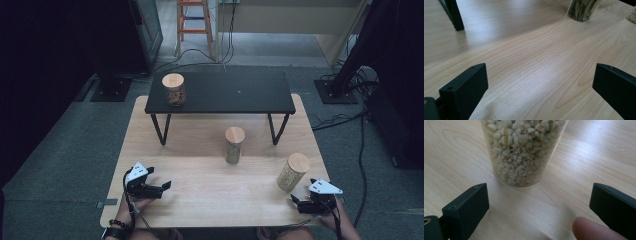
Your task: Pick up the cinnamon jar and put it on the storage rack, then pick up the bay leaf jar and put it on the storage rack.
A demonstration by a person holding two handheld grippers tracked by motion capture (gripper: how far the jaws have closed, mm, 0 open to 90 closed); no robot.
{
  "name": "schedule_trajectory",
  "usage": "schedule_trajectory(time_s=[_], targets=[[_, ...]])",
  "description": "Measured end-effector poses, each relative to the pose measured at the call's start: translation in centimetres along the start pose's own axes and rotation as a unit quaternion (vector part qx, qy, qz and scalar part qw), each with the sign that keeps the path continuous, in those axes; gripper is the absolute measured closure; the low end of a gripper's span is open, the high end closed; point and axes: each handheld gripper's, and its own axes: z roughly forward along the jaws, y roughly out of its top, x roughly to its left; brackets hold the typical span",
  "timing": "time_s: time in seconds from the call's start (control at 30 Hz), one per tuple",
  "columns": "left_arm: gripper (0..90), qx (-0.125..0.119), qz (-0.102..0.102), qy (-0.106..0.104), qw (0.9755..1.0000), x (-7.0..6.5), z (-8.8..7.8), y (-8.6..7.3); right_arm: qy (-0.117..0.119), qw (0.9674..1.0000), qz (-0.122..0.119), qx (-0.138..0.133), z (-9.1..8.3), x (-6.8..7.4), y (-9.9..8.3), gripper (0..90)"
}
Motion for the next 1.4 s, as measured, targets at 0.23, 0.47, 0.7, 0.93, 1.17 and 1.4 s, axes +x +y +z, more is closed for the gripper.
schedule_trajectory(time_s=[0.23, 0.47, 0.7, 0.93, 1.17, 1.4], targets=[[0.5, 0.005, 0.016, 0.011, 0.9998, -0.7, 0.1, 0.0, -0.004, 1.0, 0.0, -0.006, -0.2, 0.2, -0.2, 2.5], [0.5, -0.001, 0.007, 0.009, 0.9999, -0.5, 0.0, -0.1, -0.009, 0.9998, -0.004, -0.02, -1.4, 1.0, -0.2, 2.5], [0.5, -0.011, 0.019, 0.015, 0.9996, -0.9, -0.2, -0.5, 0.007, 0.9997, -0.01, -0.021, -1.8, 2.3, 0.9, 2.2], [0.5, -0.013, 0.02, 0.012, 0.9996, -0.8, -0.2, -0.6, 0.027, 0.9995, -0.009, -0.017, -1.6, 3.2, 2.1, 1.8], [0.5, -0.009, 0.025, 0.013, 0.9996, -1.0, -0.2, -0.5, 0.026, 0.9996, -0.014, 0.0, -1.5, 4.2, 3.2, 0.0], [0.5, -0.011, 0.029, 0.013, 0.9994, -1.0, -0.2, -0.6, 0.042, 0.9989, -0.017, 0.011, -1.7, 5.0, 4.1, 0.0]])
